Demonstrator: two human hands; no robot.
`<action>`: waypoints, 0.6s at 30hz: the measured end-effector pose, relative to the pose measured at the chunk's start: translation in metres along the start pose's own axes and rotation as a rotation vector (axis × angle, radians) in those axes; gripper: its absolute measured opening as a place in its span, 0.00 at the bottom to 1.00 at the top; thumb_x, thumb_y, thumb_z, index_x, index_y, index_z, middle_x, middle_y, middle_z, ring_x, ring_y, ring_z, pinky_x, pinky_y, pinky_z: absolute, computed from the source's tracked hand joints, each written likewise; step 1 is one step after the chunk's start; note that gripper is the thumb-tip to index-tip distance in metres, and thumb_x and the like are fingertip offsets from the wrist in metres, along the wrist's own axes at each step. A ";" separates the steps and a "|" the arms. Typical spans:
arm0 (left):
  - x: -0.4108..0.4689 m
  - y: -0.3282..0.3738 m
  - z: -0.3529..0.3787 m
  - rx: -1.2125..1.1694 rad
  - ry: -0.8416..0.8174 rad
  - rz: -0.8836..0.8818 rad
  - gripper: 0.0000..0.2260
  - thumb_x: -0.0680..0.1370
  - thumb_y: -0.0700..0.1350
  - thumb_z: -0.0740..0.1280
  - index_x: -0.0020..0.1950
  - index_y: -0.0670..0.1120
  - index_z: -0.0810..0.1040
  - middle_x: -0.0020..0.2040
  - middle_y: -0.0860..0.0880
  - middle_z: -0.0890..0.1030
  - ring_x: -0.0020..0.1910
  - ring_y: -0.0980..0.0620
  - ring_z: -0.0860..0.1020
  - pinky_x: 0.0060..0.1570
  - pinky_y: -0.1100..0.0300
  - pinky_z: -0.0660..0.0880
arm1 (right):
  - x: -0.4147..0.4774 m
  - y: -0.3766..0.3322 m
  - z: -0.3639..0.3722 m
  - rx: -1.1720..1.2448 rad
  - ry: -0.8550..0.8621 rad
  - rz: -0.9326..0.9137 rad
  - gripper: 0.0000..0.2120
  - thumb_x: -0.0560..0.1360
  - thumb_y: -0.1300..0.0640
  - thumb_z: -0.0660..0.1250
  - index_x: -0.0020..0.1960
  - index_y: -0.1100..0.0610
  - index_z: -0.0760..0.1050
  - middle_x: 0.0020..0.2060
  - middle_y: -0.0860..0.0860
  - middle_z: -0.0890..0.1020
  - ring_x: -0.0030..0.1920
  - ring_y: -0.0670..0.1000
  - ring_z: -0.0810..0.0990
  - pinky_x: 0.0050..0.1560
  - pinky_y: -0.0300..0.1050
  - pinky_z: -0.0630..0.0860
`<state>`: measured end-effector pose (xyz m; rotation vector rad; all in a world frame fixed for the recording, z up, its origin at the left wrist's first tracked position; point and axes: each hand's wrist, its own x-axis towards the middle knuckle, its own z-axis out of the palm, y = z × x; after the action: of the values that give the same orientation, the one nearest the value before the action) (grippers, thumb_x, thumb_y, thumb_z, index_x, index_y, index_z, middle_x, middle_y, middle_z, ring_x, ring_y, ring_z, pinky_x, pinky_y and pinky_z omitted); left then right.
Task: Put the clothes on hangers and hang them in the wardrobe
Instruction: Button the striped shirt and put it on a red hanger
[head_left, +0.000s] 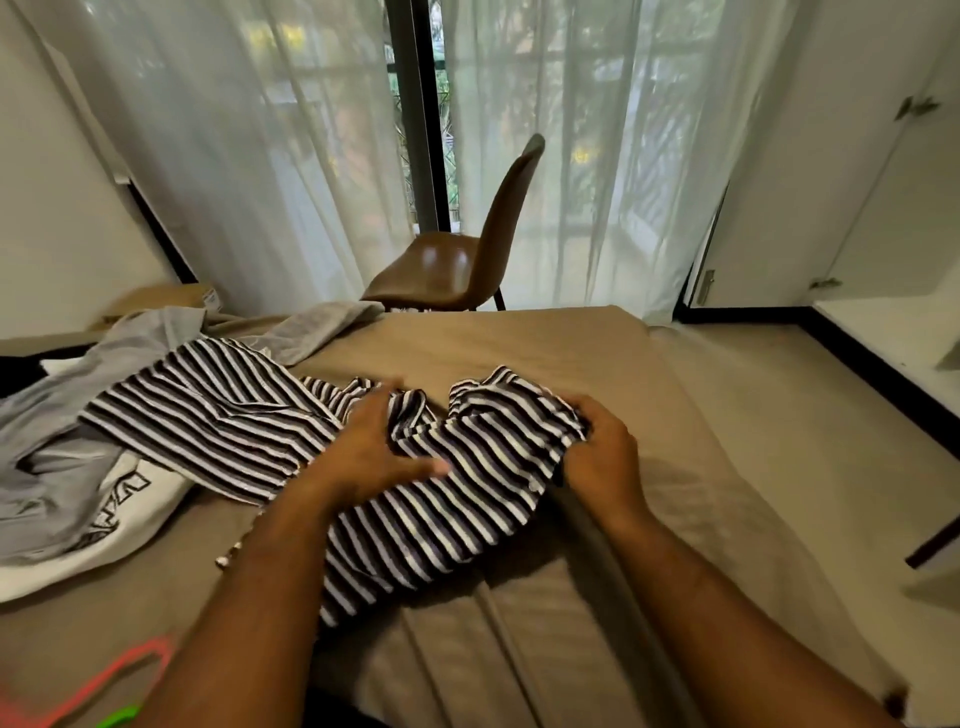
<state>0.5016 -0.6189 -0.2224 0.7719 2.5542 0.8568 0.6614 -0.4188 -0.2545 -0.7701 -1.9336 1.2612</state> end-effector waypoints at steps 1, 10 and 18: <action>-0.004 0.019 0.015 -0.013 -0.133 0.100 0.65 0.55 0.64 0.83 0.82 0.58 0.46 0.80 0.55 0.52 0.78 0.53 0.53 0.78 0.52 0.56 | -0.003 -0.020 0.005 0.132 -0.028 -0.038 0.17 0.74 0.69 0.66 0.55 0.51 0.83 0.49 0.43 0.86 0.52 0.43 0.83 0.57 0.42 0.79; 0.018 0.024 0.032 -1.099 0.242 -0.001 0.16 0.80 0.46 0.66 0.67 0.42 0.78 0.63 0.43 0.82 0.60 0.46 0.81 0.62 0.52 0.76 | 0.006 -0.026 -0.006 0.095 -0.232 -0.125 0.35 0.76 0.60 0.73 0.76 0.39 0.64 0.69 0.41 0.73 0.69 0.44 0.72 0.64 0.38 0.73; -0.040 0.093 0.001 -1.714 -0.395 0.266 0.16 0.76 0.47 0.68 0.58 0.39 0.84 0.56 0.39 0.84 0.56 0.40 0.83 0.57 0.48 0.79 | 0.015 -0.013 -0.028 -0.148 -0.615 -0.102 0.37 0.77 0.46 0.70 0.80 0.53 0.59 0.78 0.49 0.66 0.71 0.41 0.69 0.67 0.32 0.70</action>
<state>0.5702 -0.5792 -0.1586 0.5018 0.6982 2.0834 0.6739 -0.3967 -0.2308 -0.3616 -2.5397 1.4117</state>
